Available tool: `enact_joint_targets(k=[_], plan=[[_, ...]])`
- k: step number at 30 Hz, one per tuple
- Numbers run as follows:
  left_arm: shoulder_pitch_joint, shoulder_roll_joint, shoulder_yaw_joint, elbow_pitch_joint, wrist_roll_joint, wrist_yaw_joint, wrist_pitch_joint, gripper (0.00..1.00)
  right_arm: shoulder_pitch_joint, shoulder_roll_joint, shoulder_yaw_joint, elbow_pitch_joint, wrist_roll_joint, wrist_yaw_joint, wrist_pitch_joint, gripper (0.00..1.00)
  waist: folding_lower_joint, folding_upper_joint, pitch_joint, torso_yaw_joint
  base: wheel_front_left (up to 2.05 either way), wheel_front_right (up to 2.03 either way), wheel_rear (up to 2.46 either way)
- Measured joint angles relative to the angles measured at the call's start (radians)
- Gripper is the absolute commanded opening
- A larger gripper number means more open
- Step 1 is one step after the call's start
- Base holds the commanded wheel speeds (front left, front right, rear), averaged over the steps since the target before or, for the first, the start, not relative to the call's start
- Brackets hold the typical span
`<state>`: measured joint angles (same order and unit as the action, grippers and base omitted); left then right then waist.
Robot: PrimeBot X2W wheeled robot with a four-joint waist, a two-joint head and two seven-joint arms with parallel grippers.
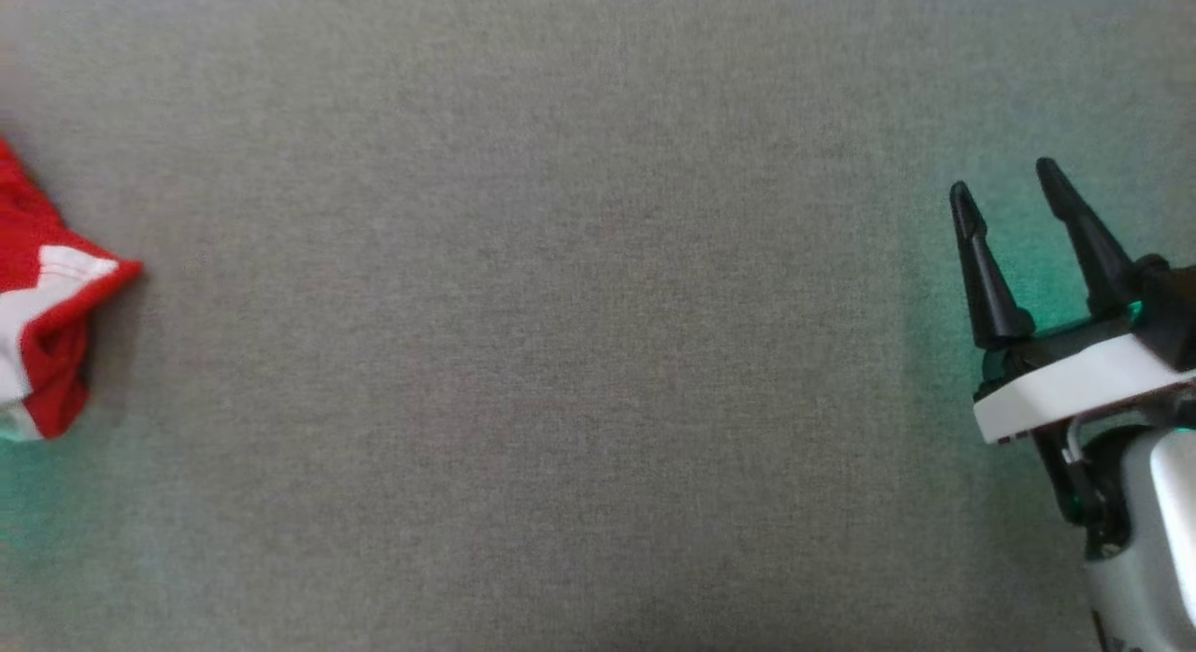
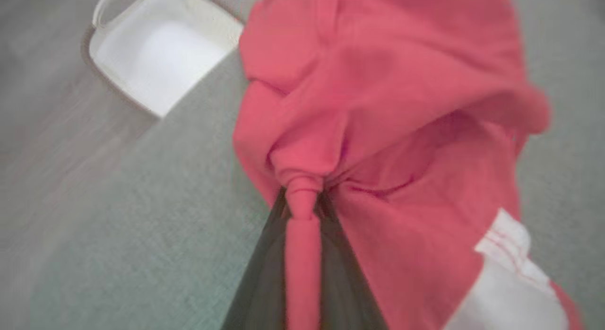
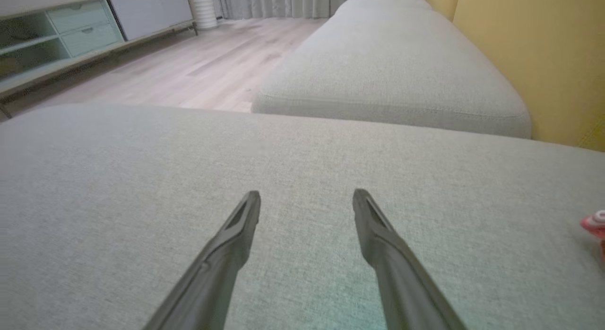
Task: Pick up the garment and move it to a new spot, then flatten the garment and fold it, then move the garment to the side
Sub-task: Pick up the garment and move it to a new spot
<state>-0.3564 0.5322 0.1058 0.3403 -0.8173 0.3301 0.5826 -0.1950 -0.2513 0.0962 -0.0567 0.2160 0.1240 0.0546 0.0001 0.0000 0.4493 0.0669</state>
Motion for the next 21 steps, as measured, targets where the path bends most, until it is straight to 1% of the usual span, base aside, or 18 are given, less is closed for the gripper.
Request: enact_joint_targets(k=[2,7,10,13,14,16,17,21], plan=[[0.002,0.019,-0.005,-0.026,0.029,-0.02,-0.044,0.0,0.001,0.01,0.004,0.017,0.005,0.0,-0.009,1.0,0.0,0.0,-0.033,0.005,0.0,0.0,0.0],[-0.07,0.097,-0.046,-0.131,0.089,-0.083,-0.092,0.0,0.021,0.044,0.02,0.065,0.013,0.0,-0.028,1.0,-0.0002,0.0,-0.132,0.01,0.0,0.0,0.0],[-0.14,0.112,-0.097,-0.207,0.103,-0.125,-0.087,0.0,0.054,0.066,0.024,0.093,0.017,0.0,-0.037,1.0,-0.0002,0.0,-0.197,0.006,0.0,0.0,0.0],[-0.205,0.115,-0.159,-0.283,0.109,-0.161,-0.053,0.0,0.078,0.085,0.024,0.105,0.022,0.0,-0.039,1.0,-0.0004,0.0,-0.256,-0.006,0.0,0.0,0.0],[-0.225,0.112,-0.18,-0.305,0.11,-0.169,-0.045,0.0,0.083,0.09,0.024,0.105,0.021,0.0,-0.039,1.0,-0.0004,0.0,-0.273,-0.012,0.0,0.0,0.0],[-0.26,0.098,-0.227,-0.361,0.118,-0.172,-0.025,0.0,0.085,0.097,0.025,0.106,0.021,0.0,-0.039,1.0,-0.0005,0.0001,-0.299,-0.033,0.0,0.0,0.0],[-0.275,0.082,-0.252,-0.39,0.12,-0.173,-0.016,0.0,0.085,0.1,0.025,0.105,0.021,0.0,-0.039,1.0,-0.0005,0.0001,-0.307,-0.046,0.0,0.0,0.0],[-0.318,-0.017,-0.363,-0.458,0.116,-0.186,0.008,0.0,0.086,0.108,0.03,0.105,0.021,0.0,-0.038,1.0,-0.0002,0.0,-0.325,-0.111,0.0,0.0,0.0]])
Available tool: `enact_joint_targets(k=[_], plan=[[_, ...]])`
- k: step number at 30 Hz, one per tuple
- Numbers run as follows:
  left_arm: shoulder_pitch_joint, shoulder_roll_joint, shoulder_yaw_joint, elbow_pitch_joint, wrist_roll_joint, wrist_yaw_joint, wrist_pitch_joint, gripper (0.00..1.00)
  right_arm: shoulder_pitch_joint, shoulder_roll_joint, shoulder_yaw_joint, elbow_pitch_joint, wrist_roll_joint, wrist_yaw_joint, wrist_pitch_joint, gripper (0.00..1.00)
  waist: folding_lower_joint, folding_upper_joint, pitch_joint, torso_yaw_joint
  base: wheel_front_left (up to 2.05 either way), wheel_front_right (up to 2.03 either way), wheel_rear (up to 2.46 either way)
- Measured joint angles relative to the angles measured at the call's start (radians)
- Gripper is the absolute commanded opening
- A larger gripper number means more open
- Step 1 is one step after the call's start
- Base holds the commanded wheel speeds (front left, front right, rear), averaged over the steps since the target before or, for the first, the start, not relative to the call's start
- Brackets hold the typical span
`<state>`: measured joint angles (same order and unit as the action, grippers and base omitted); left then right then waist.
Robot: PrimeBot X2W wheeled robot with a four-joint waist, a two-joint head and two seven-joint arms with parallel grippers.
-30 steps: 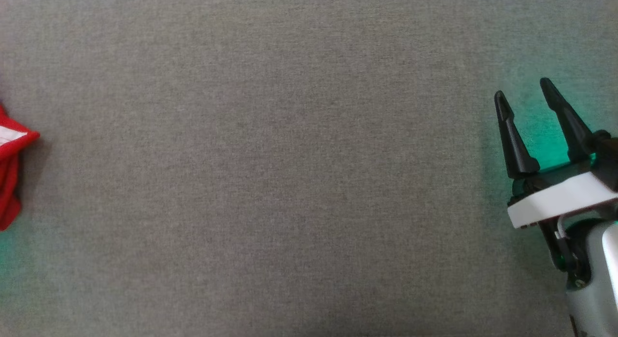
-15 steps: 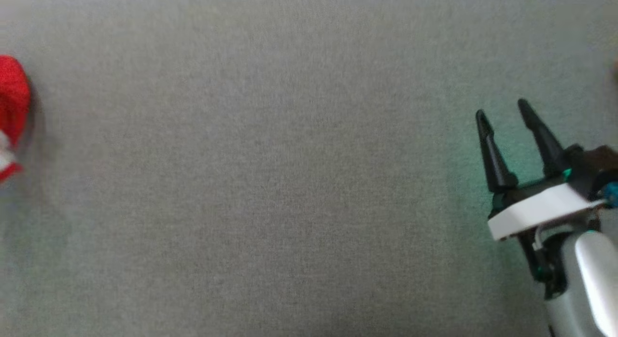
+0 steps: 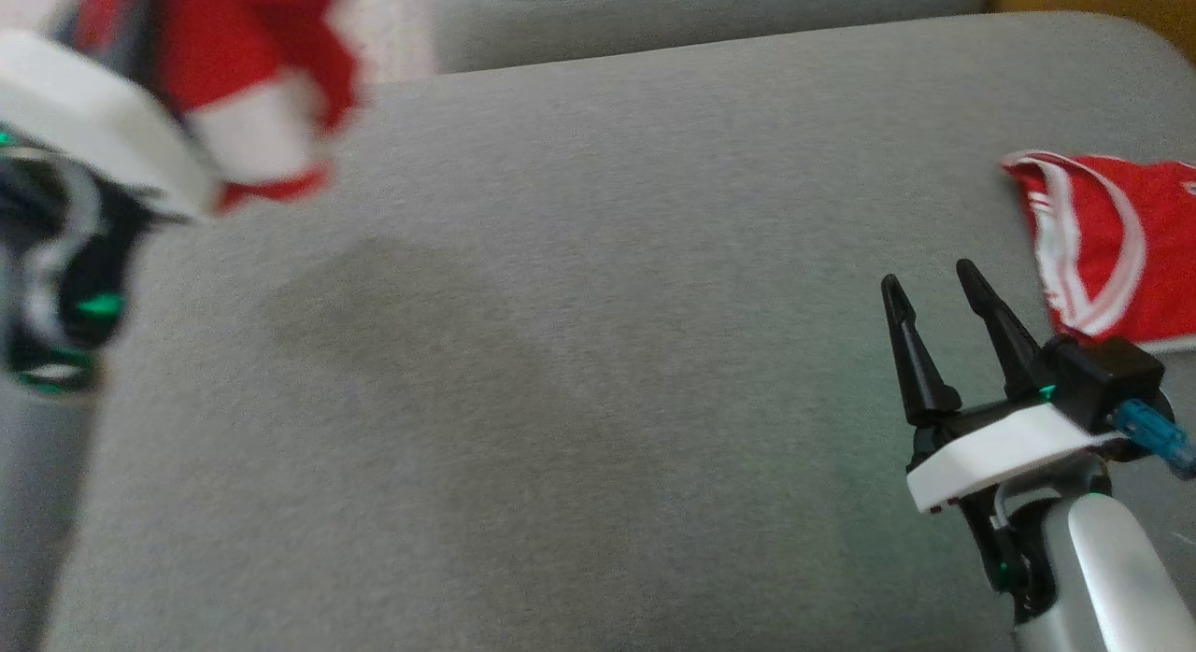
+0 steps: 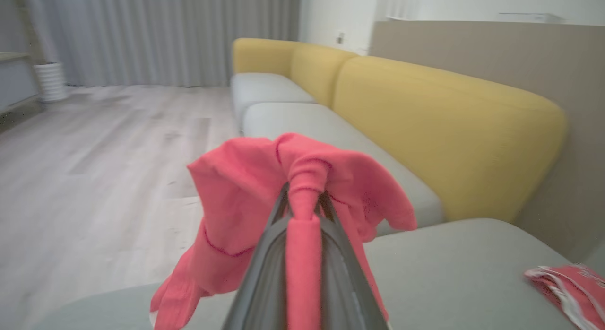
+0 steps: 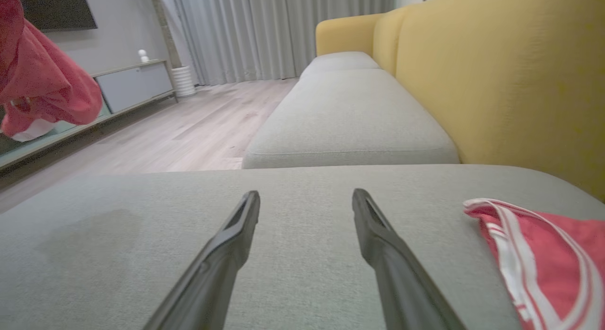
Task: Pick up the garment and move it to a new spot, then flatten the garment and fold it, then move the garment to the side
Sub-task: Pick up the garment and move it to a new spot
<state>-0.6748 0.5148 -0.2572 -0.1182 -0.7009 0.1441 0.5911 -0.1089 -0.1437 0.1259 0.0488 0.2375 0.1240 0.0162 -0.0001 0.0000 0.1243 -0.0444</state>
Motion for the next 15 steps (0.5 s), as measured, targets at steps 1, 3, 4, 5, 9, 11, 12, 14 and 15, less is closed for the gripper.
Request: enact_joint_targets(k=[1,3,4,5,9,11,12,14,15], plan=[[0.0,0.0,0.0,0.0,0.0,0.0,0.0,0.0,0.0,0.0,0.0,0.0,0.0,0.0,0.0,1.0,0.0,0.0,0.0,0.0,0.0,0.0,0.0],[-0.001,-0.041,-0.05,-0.014,-0.003,-0.005,0.007,0.0,0.0,0.001,0.003,0.0,0.0,0.0,0.0,1.0,0.0,0.0,-0.002,-0.035,0.0,0.0,0.0],[-0.001,-0.057,-0.074,-0.013,-0.003,-0.01,0.007,0.0,0.0,0.002,0.005,0.0,0.0,0.0,0.0,1.0,0.0,0.0,-0.002,-0.053,0.0,0.0,0.0],[-0.001,-0.072,-0.095,-0.012,-0.003,-0.013,0.007,0.0,0.0,0.002,0.007,0.0,0.0,0.0,0.0,1.0,0.0,0.0,-0.001,-0.071,0.0,0.0,0.0],[0.01,-0.136,-0.178,0.053,0.013,-0.022,-0.004,0.0,-0.001,0.004,0.014,0.0,0.002,0.0,-0.001,1.0,0.0,0.0,0.011,-0.141,0.0,0.0,0.0],[0.03,-0.167,-0.211,0.112,0.021,-0.03,-0.024,0.0,-0.002,0.006,0.02,0.001,0.008,0.0,-0.009,1.0,0.0001,0.0,0.02,-0.175,0.0,0.0,0.0],[0.042,-0.181,-0.225,0.147,0.024,-0.031,-0.037,0.0,-0.003,0.007,0.024,0.002,0.009,0.0,-0.009,1.0,0.0001,0.0,0.026,-0.189,0.0,0.0,0.0],[0.07,-0.207,-0.246,0.227,0.034,-0.031,-0.072,0.0,-0.004,0.009,0.031,0.007,0.012,0.0,-0.015,1.0,0.0001,0.0,0.037,-0.217,0.0,0.0,0.0],[0.084,-0.22,-0.258,0.267,0.033,-0.033,-0.083,0.0,-0.004,0.01,0.032,0.01,0.012,0.0,-0.018,1.0,0.0002,0.0,0.043,-0.229,0.0,0.0,0.0]])
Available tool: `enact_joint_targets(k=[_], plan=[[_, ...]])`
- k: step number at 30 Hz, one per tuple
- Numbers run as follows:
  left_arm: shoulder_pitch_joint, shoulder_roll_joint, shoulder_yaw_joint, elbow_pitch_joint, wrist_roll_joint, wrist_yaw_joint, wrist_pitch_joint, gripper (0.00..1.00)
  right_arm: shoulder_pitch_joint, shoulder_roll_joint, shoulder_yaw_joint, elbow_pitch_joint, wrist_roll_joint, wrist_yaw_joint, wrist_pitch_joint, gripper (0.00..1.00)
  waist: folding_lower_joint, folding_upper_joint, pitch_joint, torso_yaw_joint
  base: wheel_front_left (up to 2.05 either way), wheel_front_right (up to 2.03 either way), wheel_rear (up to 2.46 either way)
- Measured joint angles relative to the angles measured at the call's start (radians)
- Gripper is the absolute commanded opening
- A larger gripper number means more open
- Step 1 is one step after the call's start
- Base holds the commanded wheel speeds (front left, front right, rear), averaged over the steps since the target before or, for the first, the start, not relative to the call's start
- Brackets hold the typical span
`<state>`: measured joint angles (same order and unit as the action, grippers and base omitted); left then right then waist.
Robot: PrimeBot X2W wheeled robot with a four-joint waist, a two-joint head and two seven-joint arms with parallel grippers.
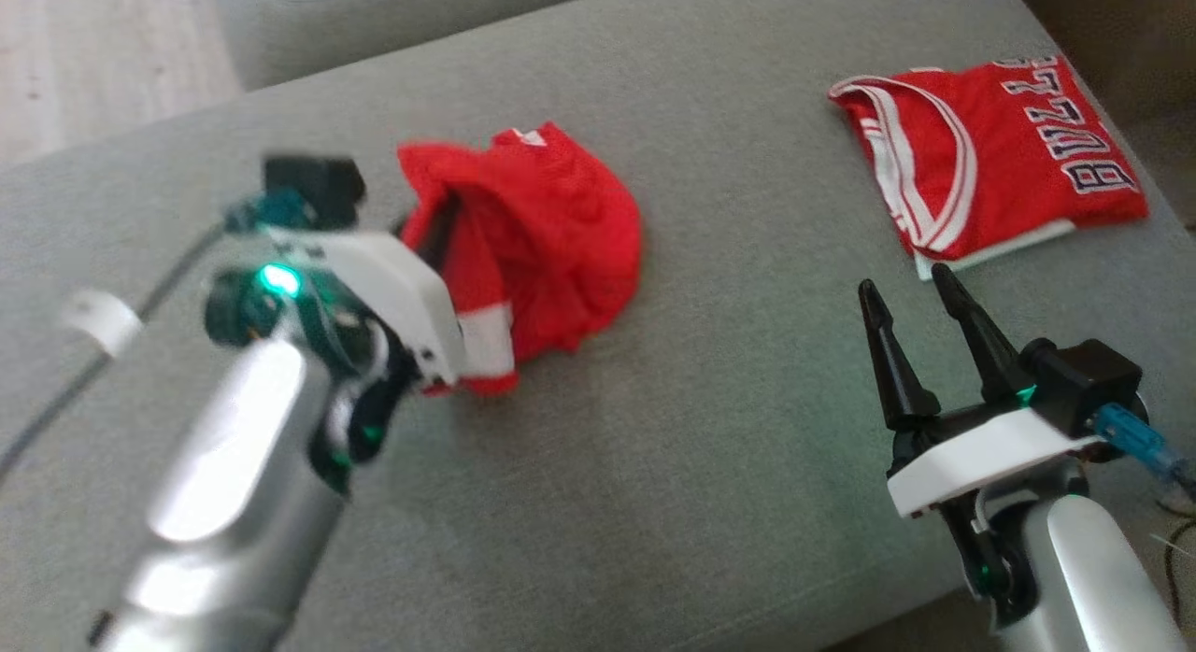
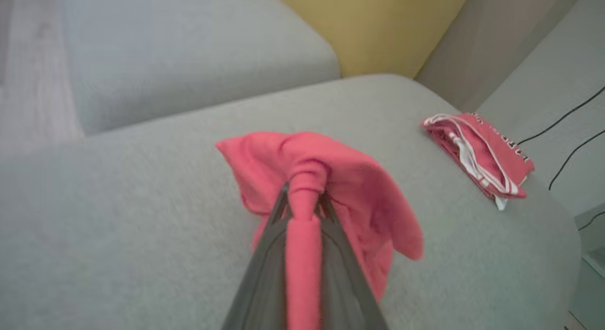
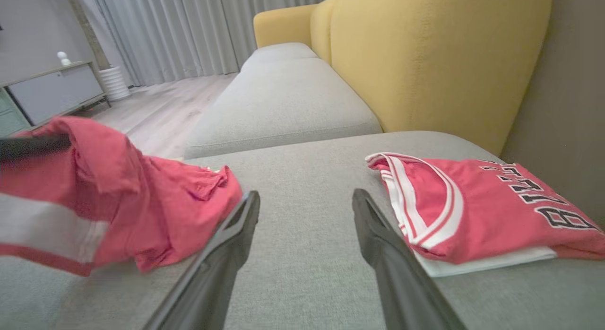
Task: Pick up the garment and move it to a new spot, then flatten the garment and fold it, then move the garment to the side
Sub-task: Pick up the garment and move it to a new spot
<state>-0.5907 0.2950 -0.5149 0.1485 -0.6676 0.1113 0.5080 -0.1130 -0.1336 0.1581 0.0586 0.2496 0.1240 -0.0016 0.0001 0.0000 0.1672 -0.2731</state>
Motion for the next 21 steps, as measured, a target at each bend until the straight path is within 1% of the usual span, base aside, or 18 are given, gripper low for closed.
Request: enact_joint_targets(k=[2,3,4,6,7,10,12,14,15,16,18,21], plan=[[0.027,-0.03,-0.011,0.069,0.001,-0.007,-0.039,0.0,-0.001,0.001,0.001,0.005,0.001,0.0,-0.002,1.0,0.0,0.0,0.012,-0.019,0.0,0.0,0.0],[0.033,-0.04,-0.021,0.102,0.01,-0.007,-0.06,0.68,-0.001,0.001,0.001,0.008,0.003,0.0,-0.006,1.0,0.0,0.0,0.017,-0.025,0.0,0.0,0.0],[0.036,-0.047,-0.033,0.132,0.025,-0.01,-0.084,1.0,-0.002,0.001,0.001,0.011,0.006,0.0,-0.011,1.0,0.0001,0.0,0.022,-0.029,0.0,0.0,0.0],[0.038,-0.059,-0.035,0.176,0.041,-0.013,-0.137,1.0,-0.002,0.001,-0.002,0.016,0.006,0.0,-0.012,1.0,0.0001,0.0,0.023,-0.029,0.0,0.0,0.0],[0.04,-0.073,-0.032,0.198,0.037,-0.022,-0.18,1.0,-0.002,0.001,-0.008,0.02,0.006,0.0,-0.012,1.0,0.0,0.0,0.018,-0.02,0.0,0.0,0.0],[0.064,-0.093,-0.004,0.192,0.015,-0.035,-0.288,1.0,-0.002,0.0,-0.018,0.02,0.006,0.0,-0.012,1.0,0.0,0.0,0.003,0.001,0.0,0.0,0.0],[0.093,-0.091,0.013,0.172,0.016,-0.043,-0.369,1.0,0.001,0.0,-0.027,0.02,0.005,0.0,-0.011,1.0,0.0,0.0,-0.009,0.019,0.0,0.0,0.0],[0.132,-0.084,0.031,0.151,0.018,-0.066,-0.446,1.0,0.004,-0.001,-0.035,0.02,0.004,0.0,-0.009,1.0,0.0,0.0,-0.024,0.039,0.0,0.0,0.0],[0.154,-0.08,0.038,0.142,0.019,-0.067,-0.48,1.0,0.006,-0.001,-0.04,0.02,0.004,0.0,-0.007,1.0,0.0,0.0,-0.032,0.05,0.0,0.0,0.0],[0.181,-0.073,0.046,0.131,0.023,-0.067,-0.519,1.0,0.008,-0.001,-0.043,0.02,0.004,0.0,-0.001,1.0,0.0,0.0,-0.041,0.061,0.0,0.0,0.0],[0.235,-0.055,0.073,0.114,0.029,-0.054,-0.589,1.0,0.023,-0.001,-0.055,0.02,0.004,0.0,0.002,1.0,-0.0001,0.0,-0.06,0.081,0.0,0.0,0.0],[0.323,-0.018,0.112,0.096,0.05,-0.025,-0.679,1.0,0.061,-0.001,-0.072,0.023,-0.002,0.0,0.012,1.0,-0.0002,0.0,-0.09,0.114,0.0,0.0,0.0]])
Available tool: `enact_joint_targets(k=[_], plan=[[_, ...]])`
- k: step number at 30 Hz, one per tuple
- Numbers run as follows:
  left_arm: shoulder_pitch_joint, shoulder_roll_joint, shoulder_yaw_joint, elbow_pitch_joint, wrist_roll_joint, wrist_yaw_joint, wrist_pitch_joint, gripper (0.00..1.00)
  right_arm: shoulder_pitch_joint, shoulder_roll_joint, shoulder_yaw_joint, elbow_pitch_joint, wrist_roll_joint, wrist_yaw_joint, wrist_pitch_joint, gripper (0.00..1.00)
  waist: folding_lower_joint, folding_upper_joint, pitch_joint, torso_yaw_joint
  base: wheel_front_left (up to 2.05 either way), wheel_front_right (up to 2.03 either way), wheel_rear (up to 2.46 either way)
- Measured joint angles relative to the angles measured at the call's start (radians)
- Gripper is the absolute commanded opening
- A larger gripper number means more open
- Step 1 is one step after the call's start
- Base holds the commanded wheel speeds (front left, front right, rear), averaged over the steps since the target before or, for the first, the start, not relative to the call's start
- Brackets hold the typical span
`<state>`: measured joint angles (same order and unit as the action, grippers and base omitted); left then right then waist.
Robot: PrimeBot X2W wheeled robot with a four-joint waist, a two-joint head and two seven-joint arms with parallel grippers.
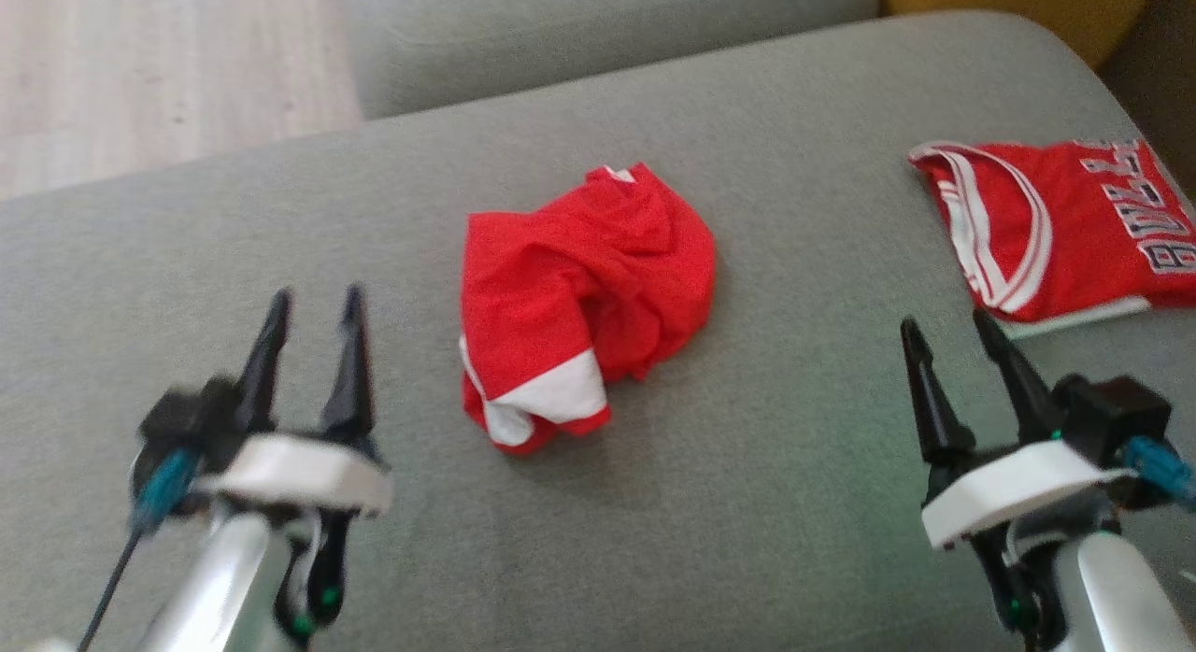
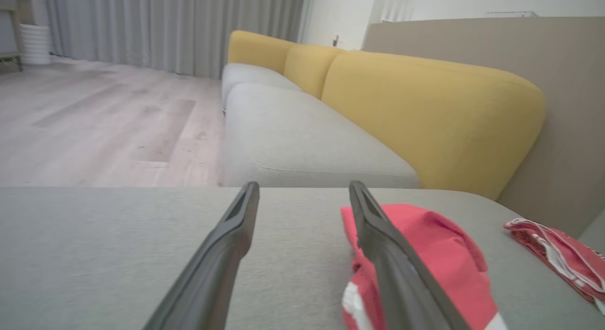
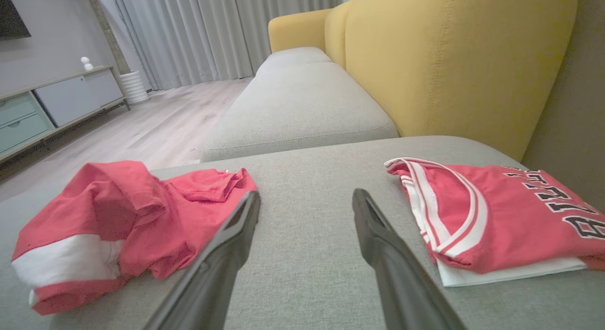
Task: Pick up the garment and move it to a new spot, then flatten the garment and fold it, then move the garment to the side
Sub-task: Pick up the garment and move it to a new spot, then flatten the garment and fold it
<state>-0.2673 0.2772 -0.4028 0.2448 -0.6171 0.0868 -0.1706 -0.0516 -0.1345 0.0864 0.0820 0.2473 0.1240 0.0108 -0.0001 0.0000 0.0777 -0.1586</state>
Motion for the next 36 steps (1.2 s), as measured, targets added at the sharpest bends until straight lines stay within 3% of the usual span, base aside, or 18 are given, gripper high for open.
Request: enact_joint_targets(k=[12,22,26,30,36], plan=[[0.247,0.043,0.095,-0.067,0.037,0.082,-0.07,1.0,0.049,0.003,0.001,0.005,-0.001,0.0,0.034,1.0,-0.0001,0.0,-0.074,0.104,0.0,0.0,0.0],[0.27,0.051,0.109,-0.123,0.037,0.099,-0.077,1.0,0.049,0.013,0.015,0.004,-0.001,0.0,0.035,1.0,0.0,0.0,-0.073,0.108,0.0,0.0,0.0],[0.27,0.052,0.107,-0.139,0.038,0.108,-0.071,1.0,0.042,0.011,0.065,0.006,0.009,0.0,0.048,1.0,0.0001,0.0,-0.057,0.107,0.0,0.0,0.0],[0.268,0.054,0.107,-0.153,0.043,0.108,-0.067,1.0,-0.004,0.01,0.122,0.018,0.025,0.0,0.068,1.0,0.0001,0.0,-0.038,0.111,0.0,0.0,0.0],[0.225,0.055,0.094,-0.174,0.054,0.111,-0.058,1.0,-0.246,-0.001,0.24,0.135,0.061,0.0,0.128,1.0,0.0002,0.0,0.016,0.136,0.0,0.0,0.0]])
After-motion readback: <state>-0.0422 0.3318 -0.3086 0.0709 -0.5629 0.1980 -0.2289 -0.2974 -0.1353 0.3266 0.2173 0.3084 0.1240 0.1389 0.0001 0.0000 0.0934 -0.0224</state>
